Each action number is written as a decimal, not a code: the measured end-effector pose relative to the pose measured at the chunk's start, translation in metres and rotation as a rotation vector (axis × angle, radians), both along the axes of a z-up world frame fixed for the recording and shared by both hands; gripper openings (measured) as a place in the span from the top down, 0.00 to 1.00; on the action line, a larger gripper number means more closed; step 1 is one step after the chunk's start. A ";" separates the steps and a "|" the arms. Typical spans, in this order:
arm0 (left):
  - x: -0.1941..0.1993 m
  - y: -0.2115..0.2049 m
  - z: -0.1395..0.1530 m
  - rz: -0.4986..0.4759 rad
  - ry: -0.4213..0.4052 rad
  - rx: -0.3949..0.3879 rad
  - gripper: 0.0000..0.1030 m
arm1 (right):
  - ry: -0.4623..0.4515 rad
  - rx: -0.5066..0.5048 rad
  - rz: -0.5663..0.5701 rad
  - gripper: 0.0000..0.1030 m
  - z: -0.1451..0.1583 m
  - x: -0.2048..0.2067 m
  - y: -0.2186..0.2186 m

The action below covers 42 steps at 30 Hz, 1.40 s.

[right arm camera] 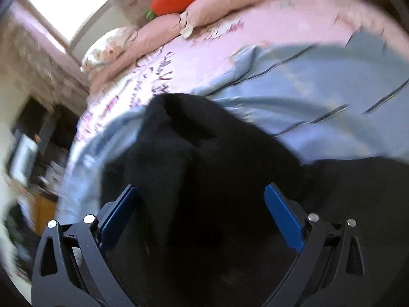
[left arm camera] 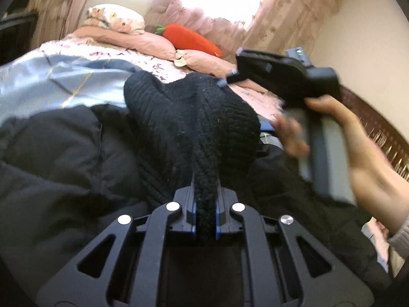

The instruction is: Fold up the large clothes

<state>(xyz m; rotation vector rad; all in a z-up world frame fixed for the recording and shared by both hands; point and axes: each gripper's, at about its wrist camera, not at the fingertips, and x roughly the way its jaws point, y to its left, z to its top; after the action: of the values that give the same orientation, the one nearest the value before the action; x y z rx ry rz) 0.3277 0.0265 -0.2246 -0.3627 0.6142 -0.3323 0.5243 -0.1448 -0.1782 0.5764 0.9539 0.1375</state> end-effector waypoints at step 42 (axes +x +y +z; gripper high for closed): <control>-0.163 0.019 0.087 0.149 -0.009 -0.008 0.02 | -0.107 -0.086 -0.329 0.88 -0.006 -0.459 -0.010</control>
<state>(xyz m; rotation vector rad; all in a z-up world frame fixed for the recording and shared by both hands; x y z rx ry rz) 0.1648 0.0460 -0.1373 -0.4116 0.5732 -0.1934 0.0648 -0.1550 -0.1839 0.6316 0.7463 -0.1647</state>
